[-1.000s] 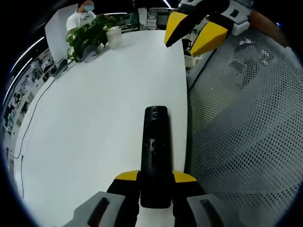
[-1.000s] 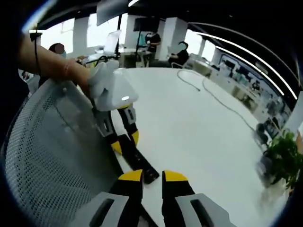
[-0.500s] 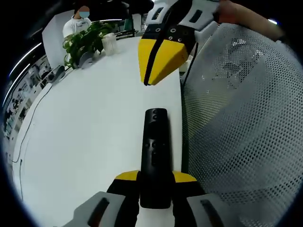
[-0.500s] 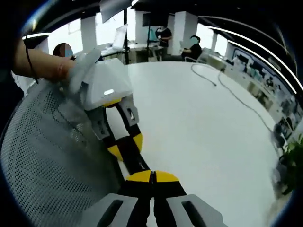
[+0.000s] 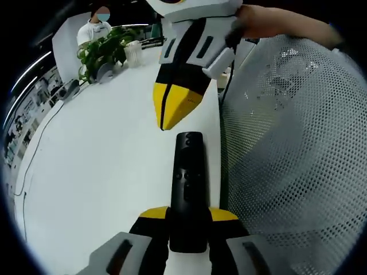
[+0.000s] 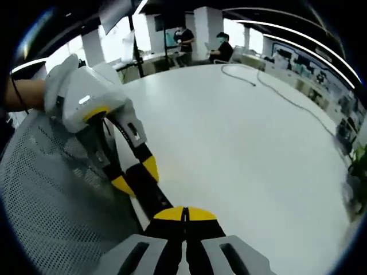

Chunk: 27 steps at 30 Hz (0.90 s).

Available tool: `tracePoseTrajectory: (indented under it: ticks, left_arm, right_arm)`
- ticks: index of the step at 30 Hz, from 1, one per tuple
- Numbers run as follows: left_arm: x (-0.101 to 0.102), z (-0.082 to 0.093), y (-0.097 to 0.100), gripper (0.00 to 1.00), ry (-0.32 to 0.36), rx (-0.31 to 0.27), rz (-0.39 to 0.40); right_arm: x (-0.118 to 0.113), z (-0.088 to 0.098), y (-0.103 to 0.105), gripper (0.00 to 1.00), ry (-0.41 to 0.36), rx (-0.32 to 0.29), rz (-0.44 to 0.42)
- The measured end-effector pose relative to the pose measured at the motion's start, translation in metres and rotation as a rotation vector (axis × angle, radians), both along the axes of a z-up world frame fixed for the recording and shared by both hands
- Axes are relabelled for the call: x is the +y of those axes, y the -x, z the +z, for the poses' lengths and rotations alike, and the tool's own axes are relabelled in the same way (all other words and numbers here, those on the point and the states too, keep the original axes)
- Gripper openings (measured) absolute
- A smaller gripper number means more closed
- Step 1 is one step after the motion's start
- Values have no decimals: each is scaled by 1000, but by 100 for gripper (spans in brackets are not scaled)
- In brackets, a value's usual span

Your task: Press the specified remote control buttons in sequence, fully releasing each button before pressing the next.

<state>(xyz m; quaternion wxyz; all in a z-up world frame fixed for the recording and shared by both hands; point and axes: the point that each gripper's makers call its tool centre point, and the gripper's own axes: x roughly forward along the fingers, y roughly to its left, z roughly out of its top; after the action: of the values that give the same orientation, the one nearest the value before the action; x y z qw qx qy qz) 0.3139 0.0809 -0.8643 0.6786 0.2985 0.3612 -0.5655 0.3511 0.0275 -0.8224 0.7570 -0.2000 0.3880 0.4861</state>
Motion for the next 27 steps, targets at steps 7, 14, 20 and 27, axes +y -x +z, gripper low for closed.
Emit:
tracePoseTrajectory:
  ticks: [7,14,20,27]
  left_arm:
    - [0,0,0,25,1,-1,-2]
    - [0,0,0,25,9,-1,-3]
    - [0,0,0,25,12,0,-7]
    - [0,0,0,25,13,0,-16]
  right_arm:
    - [-3,-4,3,0,36,-4,22]
    - [-16,-9,-3,0,96,-25,2]
    - [-14,-13,6,0,95,9,24]
    - [-19,-28,26,0,167,72,100]
